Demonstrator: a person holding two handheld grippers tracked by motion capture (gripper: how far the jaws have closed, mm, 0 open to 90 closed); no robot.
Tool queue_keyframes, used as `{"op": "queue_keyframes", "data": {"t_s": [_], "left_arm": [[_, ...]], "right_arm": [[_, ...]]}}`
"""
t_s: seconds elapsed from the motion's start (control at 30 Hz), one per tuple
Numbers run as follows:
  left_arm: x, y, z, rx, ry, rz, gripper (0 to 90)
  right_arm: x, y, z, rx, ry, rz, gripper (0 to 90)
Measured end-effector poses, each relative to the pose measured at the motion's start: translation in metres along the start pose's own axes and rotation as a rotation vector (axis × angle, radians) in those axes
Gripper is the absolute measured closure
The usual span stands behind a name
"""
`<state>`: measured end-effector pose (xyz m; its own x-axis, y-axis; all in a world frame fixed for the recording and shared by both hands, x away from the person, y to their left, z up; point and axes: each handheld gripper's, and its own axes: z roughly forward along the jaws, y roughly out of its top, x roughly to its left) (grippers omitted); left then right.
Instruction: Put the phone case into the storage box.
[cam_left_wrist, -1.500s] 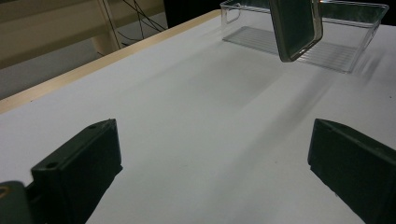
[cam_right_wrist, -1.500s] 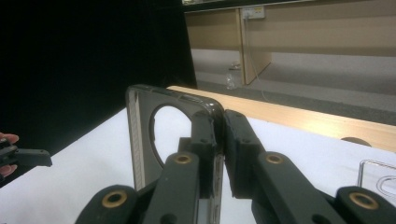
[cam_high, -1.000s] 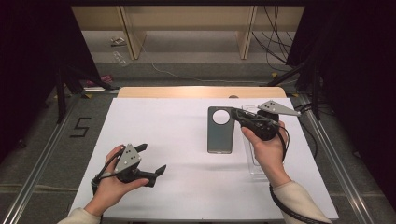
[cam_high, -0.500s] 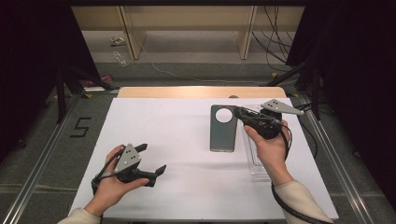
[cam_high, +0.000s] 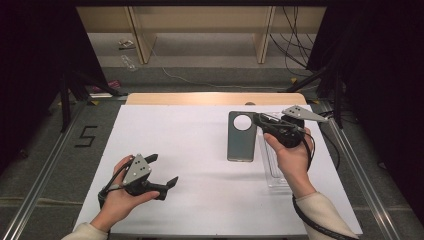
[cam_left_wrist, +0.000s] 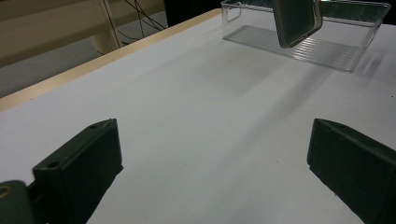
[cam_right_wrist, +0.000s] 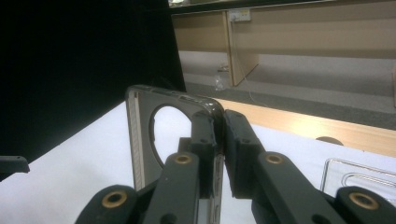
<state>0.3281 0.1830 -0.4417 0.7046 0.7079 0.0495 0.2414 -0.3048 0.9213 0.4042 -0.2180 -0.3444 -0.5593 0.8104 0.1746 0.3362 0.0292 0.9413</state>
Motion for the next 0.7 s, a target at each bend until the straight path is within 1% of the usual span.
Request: {"op": "queue_keyframes", "data": {"t_s": [0.7], "left_arm": [[0.0004,-0.0002,0.0001,0.001,0.002,0.001,3.1]], "right_arm": [[-0.0091,0.0065,-0.0081,-0.024,-0.03,0.0,83.3]]}}
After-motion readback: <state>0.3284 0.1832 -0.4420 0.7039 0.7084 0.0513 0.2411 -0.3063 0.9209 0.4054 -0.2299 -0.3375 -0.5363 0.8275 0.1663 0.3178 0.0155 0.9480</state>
